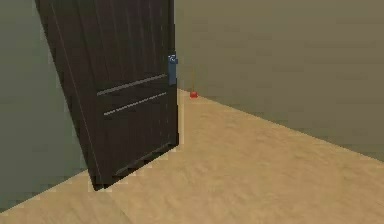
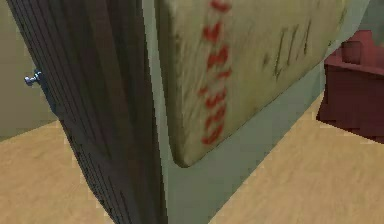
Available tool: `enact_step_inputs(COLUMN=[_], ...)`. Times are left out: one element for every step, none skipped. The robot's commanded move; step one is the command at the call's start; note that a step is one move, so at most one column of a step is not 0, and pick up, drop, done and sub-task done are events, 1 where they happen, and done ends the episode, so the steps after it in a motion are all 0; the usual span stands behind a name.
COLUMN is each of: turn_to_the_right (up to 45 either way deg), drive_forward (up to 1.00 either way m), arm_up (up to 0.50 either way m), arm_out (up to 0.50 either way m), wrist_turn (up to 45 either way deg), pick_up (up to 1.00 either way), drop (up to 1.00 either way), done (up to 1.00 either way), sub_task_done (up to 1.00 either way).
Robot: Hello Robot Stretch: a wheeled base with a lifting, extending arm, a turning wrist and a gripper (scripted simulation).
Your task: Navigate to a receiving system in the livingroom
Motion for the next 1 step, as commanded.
enact_step_inputs(turn_to_the_right=[0.0], drive_forward=[0.2], arm_up=[0.0], arm_out=[0.0], wrist_turn=[0.0], pick_up=[0.0], drop=[0.0], done=[0.0], sub_task_done=[0.0])
